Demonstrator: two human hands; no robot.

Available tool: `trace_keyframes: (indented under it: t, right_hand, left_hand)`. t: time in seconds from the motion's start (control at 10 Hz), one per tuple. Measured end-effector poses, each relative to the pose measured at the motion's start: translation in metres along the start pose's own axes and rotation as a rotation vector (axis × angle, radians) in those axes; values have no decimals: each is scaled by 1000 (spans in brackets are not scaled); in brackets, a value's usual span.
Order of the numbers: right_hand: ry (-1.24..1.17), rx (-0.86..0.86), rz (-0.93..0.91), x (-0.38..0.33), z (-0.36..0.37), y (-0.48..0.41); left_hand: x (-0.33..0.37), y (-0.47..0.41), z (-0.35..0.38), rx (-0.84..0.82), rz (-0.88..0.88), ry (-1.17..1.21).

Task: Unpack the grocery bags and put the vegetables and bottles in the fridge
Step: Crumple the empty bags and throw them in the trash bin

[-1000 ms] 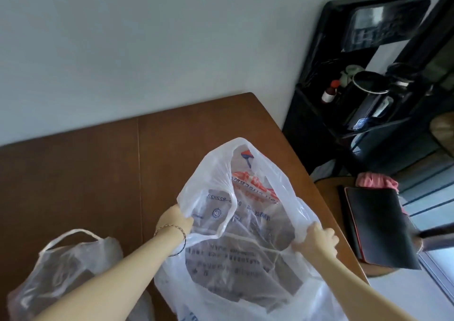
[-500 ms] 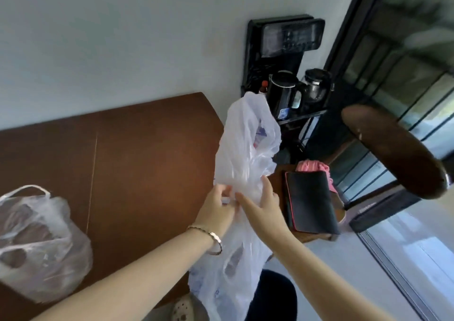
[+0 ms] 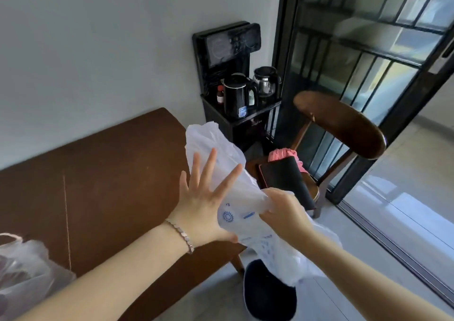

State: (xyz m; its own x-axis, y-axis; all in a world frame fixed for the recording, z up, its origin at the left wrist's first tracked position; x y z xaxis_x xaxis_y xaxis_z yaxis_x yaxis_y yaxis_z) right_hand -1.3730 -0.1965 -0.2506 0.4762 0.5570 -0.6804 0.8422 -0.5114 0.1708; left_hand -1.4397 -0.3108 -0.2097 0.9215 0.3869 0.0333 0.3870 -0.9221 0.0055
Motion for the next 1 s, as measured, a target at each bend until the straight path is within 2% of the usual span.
trace_keyframes:
  t: [0.1, 0.2, 0.3, 0.4, 0.5, 0.6, 0.7, 0.8, 0.9, 1.0]
  right_hand:
    - [138, 83, -546, -53, 2, 34]
    - [84, 239, -821, -68, -4, 62]
    - [78, 211, -824, -55, -9, 73]
    - [137, 100, -483, -11, -17, 57]
    - [281, -164, -170, 44, -1, 45]
    - [203, -274, -85, 50, 19, 42]
    - [-92, -272, 53, 49, 30, 40]
    - [-194, -315, 224, 60, 50, 47]
    - [-381, -397, 365, 69, 71, 56]
    - [-568, -397, 419, 69, 70, 58]
  left_hand:
    - [16, -3, 29, -180, 31, 329]
    - [44, 3, 32, 0, 122, 902]
    - [31, 15, 41, 245, 6, 956]
    - [6, 26, 45, 265, -159, 980]
    - [-4, 29, 46, 247, -226, 1018]
    - [16, 30, 35, 235, -40, 893]
    - [22, 33, 50, 164, 21, 951]
    - [43, 33, 65, -75, 166, 965]
    - [66, 33, 93, -312, 351, 589]
    - [73, 29, 83, -332, 273, 508]
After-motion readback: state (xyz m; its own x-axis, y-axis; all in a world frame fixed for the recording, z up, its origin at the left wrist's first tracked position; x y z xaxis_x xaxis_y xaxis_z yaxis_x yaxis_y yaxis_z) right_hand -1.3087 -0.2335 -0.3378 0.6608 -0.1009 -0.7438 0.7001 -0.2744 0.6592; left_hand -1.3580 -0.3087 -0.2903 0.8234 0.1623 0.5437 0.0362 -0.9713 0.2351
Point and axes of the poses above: each hand's wrist, its own y-axis away from the middle knuckle, its own z-axis out of the palm, x = y × z, the point moved 9 cm from there along -y, towards the middle knuckle, and after that the axes turned 8 degrees about z, right-handed, at the moved point
